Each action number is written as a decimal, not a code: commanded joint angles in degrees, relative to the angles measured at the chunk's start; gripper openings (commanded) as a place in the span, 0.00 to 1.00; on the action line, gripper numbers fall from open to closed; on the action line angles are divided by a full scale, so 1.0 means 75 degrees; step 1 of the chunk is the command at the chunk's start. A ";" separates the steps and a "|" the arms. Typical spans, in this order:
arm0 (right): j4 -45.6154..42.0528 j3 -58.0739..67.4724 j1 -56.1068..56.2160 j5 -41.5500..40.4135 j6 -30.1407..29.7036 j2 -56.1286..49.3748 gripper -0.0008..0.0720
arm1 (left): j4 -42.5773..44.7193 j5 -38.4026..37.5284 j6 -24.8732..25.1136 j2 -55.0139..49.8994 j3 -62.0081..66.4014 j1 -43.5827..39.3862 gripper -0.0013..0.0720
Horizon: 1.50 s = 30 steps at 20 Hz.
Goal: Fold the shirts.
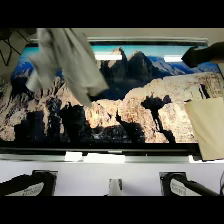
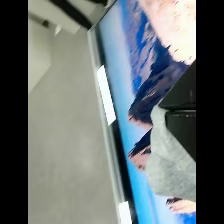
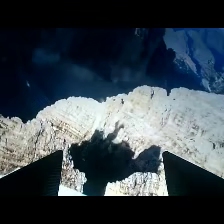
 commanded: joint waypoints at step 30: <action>0.1078 -0.7577 -0.0006 0.2031 -0.1381 0.1411 0.91 | -0.3672 -0.0883 -0.0458 -0.1597 -0.7950 0.0475 1.00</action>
